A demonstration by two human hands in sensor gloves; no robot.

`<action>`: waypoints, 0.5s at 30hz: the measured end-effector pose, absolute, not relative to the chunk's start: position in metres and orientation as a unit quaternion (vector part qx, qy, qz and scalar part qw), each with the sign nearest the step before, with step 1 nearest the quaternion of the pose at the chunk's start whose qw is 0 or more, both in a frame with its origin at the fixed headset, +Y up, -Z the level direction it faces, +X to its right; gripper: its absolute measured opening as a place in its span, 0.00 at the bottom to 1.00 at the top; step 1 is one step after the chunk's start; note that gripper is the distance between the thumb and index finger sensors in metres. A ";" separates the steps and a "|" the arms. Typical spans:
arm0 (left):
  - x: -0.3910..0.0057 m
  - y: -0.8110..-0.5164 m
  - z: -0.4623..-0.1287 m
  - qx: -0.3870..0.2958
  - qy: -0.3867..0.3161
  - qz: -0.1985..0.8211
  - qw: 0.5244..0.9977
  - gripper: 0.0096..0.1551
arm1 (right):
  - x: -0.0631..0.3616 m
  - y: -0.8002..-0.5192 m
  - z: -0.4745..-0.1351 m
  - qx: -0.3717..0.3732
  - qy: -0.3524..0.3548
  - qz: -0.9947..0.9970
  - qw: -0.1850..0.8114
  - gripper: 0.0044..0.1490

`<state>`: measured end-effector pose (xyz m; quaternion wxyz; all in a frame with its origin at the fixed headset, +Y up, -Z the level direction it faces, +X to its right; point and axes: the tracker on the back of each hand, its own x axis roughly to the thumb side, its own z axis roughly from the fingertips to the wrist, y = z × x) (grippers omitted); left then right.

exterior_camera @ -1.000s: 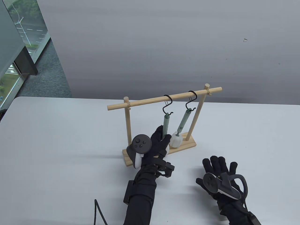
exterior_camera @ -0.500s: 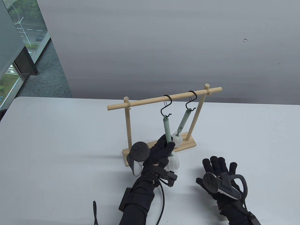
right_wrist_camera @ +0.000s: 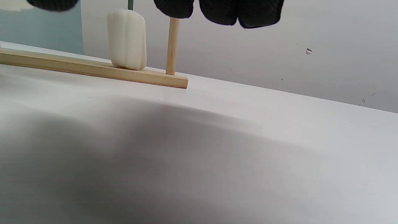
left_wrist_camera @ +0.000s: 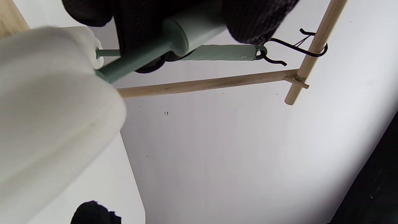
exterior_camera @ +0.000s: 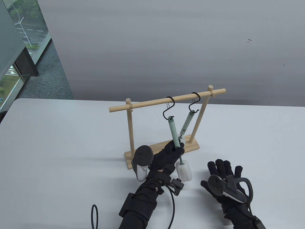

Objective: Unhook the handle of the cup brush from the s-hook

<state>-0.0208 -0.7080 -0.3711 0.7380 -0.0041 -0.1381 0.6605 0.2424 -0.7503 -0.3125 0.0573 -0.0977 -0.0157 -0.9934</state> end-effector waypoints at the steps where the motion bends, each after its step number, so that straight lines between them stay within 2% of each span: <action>1: -0.020 -0.707 -0.371 -0.004 -0.140 0.660 0.738 0.33 | 0.243 -0.750 -0.312 -0.098 -0.016 -0.993 0.057 0.56; 11: -0.013 -0.698 -0.368 -0.002 -0.158 0.661 0.734 0.33 | 0.244 -0.750 -0.313 -0.096 -0.018 -0.994 0.052 0.56; 15: -0.014 -0.695 -0.366 0.007 -0.173 0.638 0.750 0.33 | 0.245 -0.749 -0.313 -0.095 -0.020 -0.994 0.047 0.56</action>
